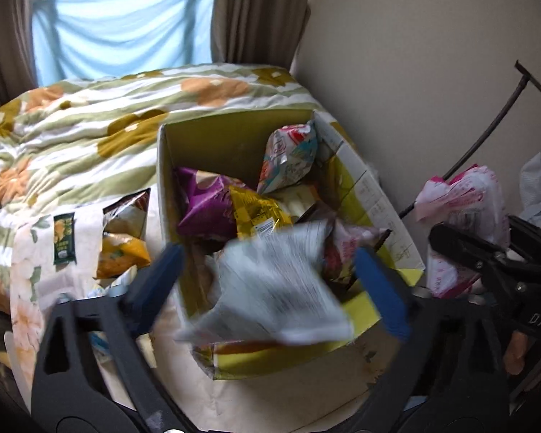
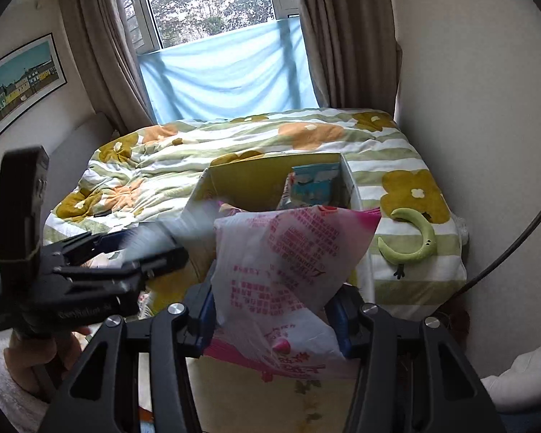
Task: Organize snacks
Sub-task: 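Carry both bags over the box and open both tools to drop them, then move both tools back toward the remaining snacks on the tray, then grasp the white rectangular packet with the left tool while the right tool grasps the cream-and-blue bag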
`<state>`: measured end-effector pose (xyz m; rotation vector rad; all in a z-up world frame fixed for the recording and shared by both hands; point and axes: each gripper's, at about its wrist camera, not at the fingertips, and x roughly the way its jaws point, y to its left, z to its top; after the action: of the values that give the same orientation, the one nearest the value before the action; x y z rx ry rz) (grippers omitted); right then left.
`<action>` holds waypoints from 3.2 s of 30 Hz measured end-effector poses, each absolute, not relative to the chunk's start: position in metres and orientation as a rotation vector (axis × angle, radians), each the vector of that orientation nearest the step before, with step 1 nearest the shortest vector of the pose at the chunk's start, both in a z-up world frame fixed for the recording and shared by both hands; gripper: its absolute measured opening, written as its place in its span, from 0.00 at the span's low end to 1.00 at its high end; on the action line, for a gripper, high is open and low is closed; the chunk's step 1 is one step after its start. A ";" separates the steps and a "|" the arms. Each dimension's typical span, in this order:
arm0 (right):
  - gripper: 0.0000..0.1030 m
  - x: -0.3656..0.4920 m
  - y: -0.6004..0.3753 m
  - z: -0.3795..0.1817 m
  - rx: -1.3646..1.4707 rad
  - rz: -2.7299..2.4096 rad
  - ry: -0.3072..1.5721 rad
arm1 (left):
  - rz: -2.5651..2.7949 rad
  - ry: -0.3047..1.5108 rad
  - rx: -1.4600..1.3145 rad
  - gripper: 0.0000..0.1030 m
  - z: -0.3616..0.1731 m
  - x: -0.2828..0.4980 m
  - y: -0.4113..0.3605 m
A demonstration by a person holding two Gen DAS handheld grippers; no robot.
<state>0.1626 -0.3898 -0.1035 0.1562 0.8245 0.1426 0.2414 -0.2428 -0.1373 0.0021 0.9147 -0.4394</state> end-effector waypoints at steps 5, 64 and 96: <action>0.46 0.166 -0.407 -0.111 0.172 0.167 0.835 | -0.379 0.931 -0.022 0.99 -0.139 0.229 -0.223; 0.97 0.154 -0.292 -0.083 0.194 0.274 0.778 | -0.088 0.883 -0.053 0.99 -0.100 0.143 -0.001; 0.97 0.180 -0.118 -0.245 0.334 0.011 1.005 | -0.598 1.040 0.277 0.99 -0.252 0.297 0.080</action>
<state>0.1795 -0.1178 -0.2447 0.3336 1.0051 0.0113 0.2974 0.0805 -0.2520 0.2774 1.0398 -0.5977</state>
